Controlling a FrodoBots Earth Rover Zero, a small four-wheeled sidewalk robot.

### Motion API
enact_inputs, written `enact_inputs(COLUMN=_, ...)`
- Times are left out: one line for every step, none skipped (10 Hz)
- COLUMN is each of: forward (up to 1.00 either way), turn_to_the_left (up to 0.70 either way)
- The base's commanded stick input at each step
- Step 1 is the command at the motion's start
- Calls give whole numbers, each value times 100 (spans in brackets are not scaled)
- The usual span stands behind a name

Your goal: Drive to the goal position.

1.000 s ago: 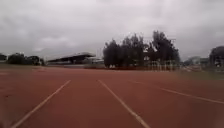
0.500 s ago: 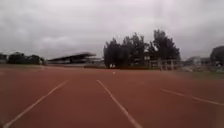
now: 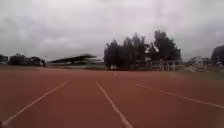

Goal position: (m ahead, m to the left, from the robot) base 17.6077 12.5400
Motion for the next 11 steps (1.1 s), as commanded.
enact_inputs(forward=70, turn_to_the_left=0)
enact_inputs(forward=70, turn_to_the_left=0)
enact_inputs(forward=70, turn_to_the_left=20)
enact_inputs(forward=70, turn_to_the_left=35)
enact_inputs(forward=70, turn_to_the_left=35)
enact_inputs(forward=70, turn_to_the_left=26)
enact_inputs(forward=70, turn_to_the_left=7)
enact_inputs(forward=70, turn_to_the_left=0)
enact_inputs(forward=70, turn_to_the_left=0)
enact_inputs(forward=70, turn_to_the_left=0)
enact_inputs(forward=70, turn_to_the_left=0)
